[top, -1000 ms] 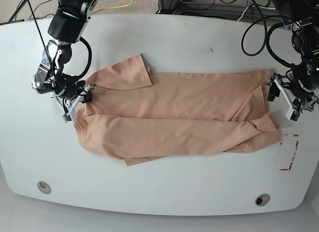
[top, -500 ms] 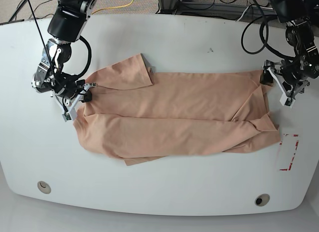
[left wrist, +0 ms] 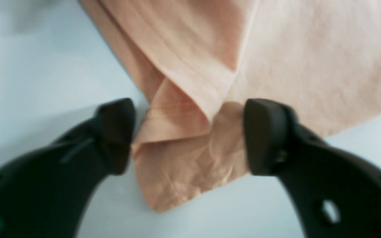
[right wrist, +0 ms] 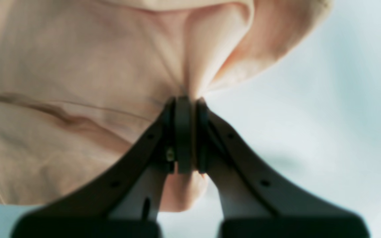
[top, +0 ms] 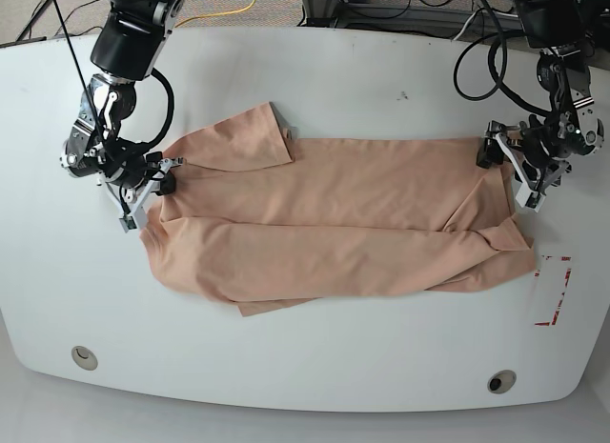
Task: Layout the t-shirt on the table in an organized manner, then fold the t-shirt properly
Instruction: 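Lift the shirt by its corners with both grippers and pull it toward the robot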
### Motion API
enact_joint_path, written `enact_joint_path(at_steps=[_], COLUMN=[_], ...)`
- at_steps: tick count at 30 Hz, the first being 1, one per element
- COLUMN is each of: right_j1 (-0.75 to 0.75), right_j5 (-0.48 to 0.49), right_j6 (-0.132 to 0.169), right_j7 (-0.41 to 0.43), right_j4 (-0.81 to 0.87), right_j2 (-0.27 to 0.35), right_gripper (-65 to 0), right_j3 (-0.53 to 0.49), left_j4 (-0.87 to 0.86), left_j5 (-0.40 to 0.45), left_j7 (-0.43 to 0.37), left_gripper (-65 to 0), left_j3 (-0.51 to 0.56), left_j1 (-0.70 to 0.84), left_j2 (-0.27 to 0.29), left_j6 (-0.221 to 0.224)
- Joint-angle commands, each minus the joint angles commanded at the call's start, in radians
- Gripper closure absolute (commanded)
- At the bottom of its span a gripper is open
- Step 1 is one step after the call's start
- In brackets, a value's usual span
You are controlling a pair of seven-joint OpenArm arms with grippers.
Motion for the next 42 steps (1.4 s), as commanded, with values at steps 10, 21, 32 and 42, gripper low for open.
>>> enact_joint_path(at_steps=[10, 21, 32, 42], right_j1=[0.009, 0.044, 0.247, 0.485], right_j5=[0.0, 0.0, -0.005, -0.005], right_j6=[0.0, 0.0, 0.0, 0.0], right_j7=[0.0, -0.158, -0.281, -0.315], right_j4=[0.002, 0.293, 0.483, 0.465], right_j2=[0.002, 0.002, 0.038, 0.094], right_gripper=[0.0, 0.0, 0.0, 0.0], right_j3=[0.0, 0.005, -0.002, -0.003], left_j4=[0.025, 0.397, 0.46, 0.456], left_j5=[0.0, -0.005, -0.002, 0.0], left_j7=[0.054, 0.207, 0.321, 0.408], left_gripper=[-0.1, 0.0, -0.1, -0.3], left_j3=[0.002, -0.002, -0.002, 0.003], left_j1=[0.018, -0.005, -0.368, -0.738], left_j2=[0.0, -0.049, -0.058, -0.054], left_j6=[-0.002, -0.005, -0.044, -0.044])
